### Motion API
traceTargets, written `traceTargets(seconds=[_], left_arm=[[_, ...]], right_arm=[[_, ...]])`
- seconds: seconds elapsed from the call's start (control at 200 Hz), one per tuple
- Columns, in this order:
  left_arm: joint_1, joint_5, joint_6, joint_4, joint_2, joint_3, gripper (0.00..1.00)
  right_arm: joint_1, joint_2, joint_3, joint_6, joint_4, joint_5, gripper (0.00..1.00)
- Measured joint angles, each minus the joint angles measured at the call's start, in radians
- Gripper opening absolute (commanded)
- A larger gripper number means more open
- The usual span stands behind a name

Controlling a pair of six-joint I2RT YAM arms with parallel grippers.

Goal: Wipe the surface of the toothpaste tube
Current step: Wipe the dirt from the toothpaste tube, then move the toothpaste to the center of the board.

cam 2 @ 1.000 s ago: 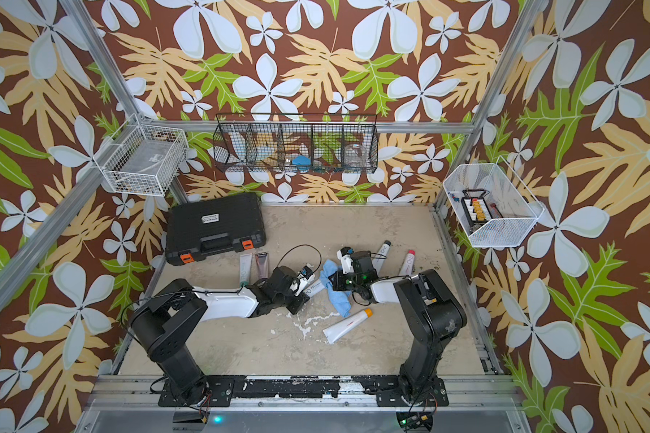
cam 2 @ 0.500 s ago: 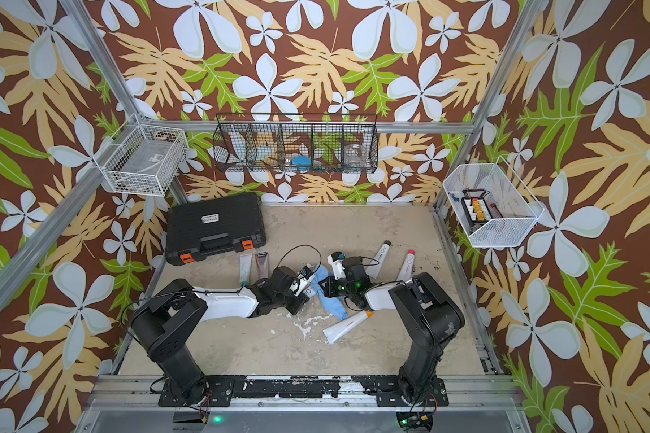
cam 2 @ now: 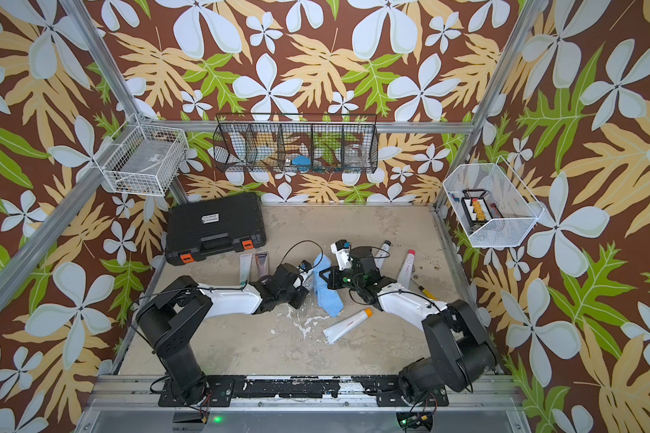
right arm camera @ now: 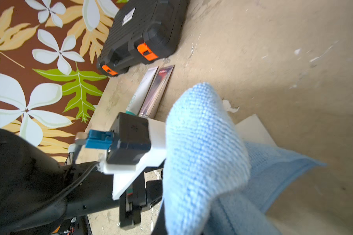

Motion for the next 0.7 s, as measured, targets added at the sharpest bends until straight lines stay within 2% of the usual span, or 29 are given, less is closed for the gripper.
traceTargets(seconds=[0.31,0.515,0.701], left_arm=[[0.016,-0.150,-0.264,-0.042,0.036,0.064,0.28],[0.027,-0.230,-0.432,-0.083,0.069,0.099,0.27],[0.054,-0.312,-0.558,-0.121,0.069,0.105,0.34]], right_arm=[[-0.143,-0.217,-0.032,-0.042,-0.129,0.027,0.00],[-0.168,-0.237,-0.040,-0.057,-0.167,0.025,0.00],[-0.172,-0.240,-0.045,-0.060,-0.176,0.019,0.00]])
